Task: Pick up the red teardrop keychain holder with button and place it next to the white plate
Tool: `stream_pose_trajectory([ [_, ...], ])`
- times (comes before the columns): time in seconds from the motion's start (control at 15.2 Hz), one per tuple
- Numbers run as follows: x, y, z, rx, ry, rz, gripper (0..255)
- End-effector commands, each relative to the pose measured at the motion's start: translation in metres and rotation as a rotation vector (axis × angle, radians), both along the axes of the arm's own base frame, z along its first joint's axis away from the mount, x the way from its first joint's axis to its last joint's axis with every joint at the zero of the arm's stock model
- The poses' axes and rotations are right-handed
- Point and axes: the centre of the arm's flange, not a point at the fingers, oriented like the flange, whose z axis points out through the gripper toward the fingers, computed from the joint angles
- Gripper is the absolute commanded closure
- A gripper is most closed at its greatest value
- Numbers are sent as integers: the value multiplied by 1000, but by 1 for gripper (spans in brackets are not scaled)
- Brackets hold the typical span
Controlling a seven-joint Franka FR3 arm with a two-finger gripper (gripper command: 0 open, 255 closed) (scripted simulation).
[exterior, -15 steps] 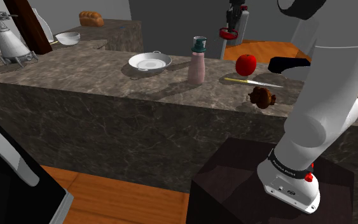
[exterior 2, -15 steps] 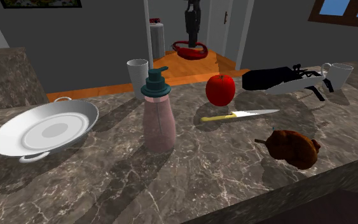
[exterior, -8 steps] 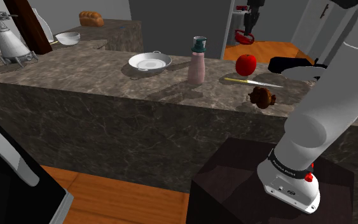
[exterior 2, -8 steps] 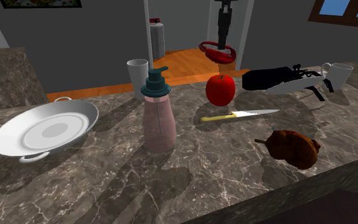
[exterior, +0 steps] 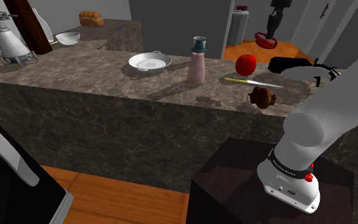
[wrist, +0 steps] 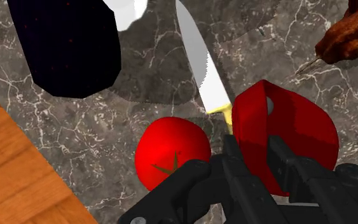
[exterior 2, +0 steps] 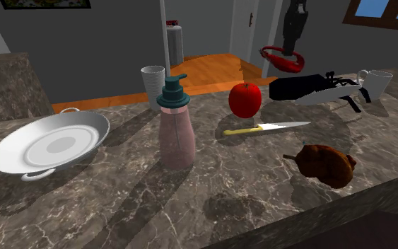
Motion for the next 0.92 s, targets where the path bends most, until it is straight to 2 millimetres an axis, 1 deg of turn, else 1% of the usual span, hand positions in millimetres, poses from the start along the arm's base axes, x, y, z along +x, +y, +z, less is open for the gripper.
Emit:
stream_pose_trajectory([
  [0.0, -27, -2, -3, 0, 0, 1, 255],
  [0.86, -198, -9, -3, 0, 0, 1, 255],
])
